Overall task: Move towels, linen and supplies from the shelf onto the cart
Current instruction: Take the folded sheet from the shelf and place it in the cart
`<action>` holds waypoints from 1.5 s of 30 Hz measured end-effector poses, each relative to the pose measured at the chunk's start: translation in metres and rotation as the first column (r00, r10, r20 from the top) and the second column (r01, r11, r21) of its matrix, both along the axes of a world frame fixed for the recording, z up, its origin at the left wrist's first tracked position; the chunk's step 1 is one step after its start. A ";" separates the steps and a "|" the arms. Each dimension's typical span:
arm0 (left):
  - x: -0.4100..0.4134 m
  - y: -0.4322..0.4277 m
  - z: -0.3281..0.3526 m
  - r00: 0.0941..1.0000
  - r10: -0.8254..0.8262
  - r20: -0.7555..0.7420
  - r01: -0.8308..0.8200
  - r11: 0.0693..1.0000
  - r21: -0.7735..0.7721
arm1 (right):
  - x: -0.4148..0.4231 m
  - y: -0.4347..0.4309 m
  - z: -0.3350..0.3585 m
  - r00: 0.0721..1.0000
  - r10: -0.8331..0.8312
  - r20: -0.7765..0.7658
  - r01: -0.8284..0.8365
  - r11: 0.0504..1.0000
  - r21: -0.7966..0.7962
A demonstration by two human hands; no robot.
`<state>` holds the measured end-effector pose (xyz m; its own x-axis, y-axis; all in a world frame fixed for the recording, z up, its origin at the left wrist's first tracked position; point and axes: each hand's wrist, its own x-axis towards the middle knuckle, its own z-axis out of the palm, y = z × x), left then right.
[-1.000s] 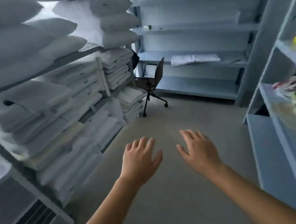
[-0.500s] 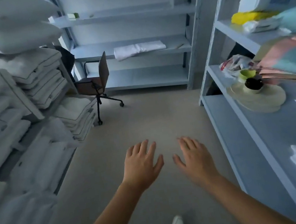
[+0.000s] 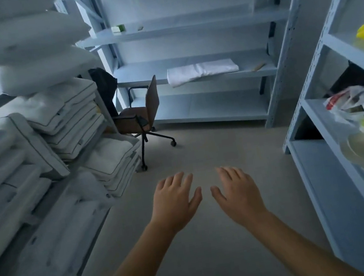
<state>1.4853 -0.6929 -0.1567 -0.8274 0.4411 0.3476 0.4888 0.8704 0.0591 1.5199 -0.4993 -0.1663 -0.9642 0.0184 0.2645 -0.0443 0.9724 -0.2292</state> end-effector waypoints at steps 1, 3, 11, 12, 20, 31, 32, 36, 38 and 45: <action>-0.021 0.001 -0.003 1.000 -0.005 -0.001 0.005 1.000 0.010 | -0.021 0.002 -0.001 1.000 0.002 0.000 -0.002 1.000 0.001; -0.067 0.001 -0.008 1.000 -0.010 -0.017 0.010 1.000 0.025 | -0.065 0.005 -0.005 1.000 -0.002 -0.007 0.002 1.000 0.012; -0.269 0.013 0.004 0.997 -0.072 -0.001 0.072 0.997 -0.007 | -0.244 0.012 0.009 0.998 -0.052 0.023 0.050 0.997 0.054; -0.290 0.019 0.007 0.996 -0.092 0.002 0.092 0.995 -0.032 | -0.262 0.016 0.012 0.997 -0.070 0.017 0.069 0.996 0.060; -0.447 0.079 0.008 0.981 -0.189 0.041 0.191 0.980 -0.063 | -0.396 0.073 0.009 0.971 -0.218 0.095 0.211 0.975 0.073; -0.665 0.174 0.021 0.990 -0.143 -0.015 0.142 0.987 -0.069 | -0.629 0.168 0.010 0.980 -0.171 0.100 0.170 0.985 0.025; -0.684 0.177 0.027 0.991 -0.129 -0.022 0.127 0.990 -0.060 | -0.654 0.173 0.015 0.985 -0.150 0.090 0.149 0.989 0.020; -0.756 0.187 0.040 0.996 -0.061 -0.058 0.061 0.998 -0.012 | -0.739 0.187 0.031 0.995 -0.089 0.045 0.090 0.996 -0.017; -0.791 0.194 0.037 0.998 -0.048 -0.047 0.048 0.999 -0.011 | -0.776 0.192 0.034 0.997 -0.067 0.039 0.068 0.997 -0.025; -0.946 0.239 0.004 0.996 -0.092 0.002 0.092 0.995 0.045 | -0.915 0.235 0.011 0.992 -0.117 0.045 0.117 0.993 -0.007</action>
<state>0.5393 -0.4538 -0.1525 -0.7853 0.4997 0.3656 0.5667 0.8180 0.0992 0.6049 -0.2639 -0.1555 -0.9660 0.1340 0.2209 0.0800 0.9681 -0.2374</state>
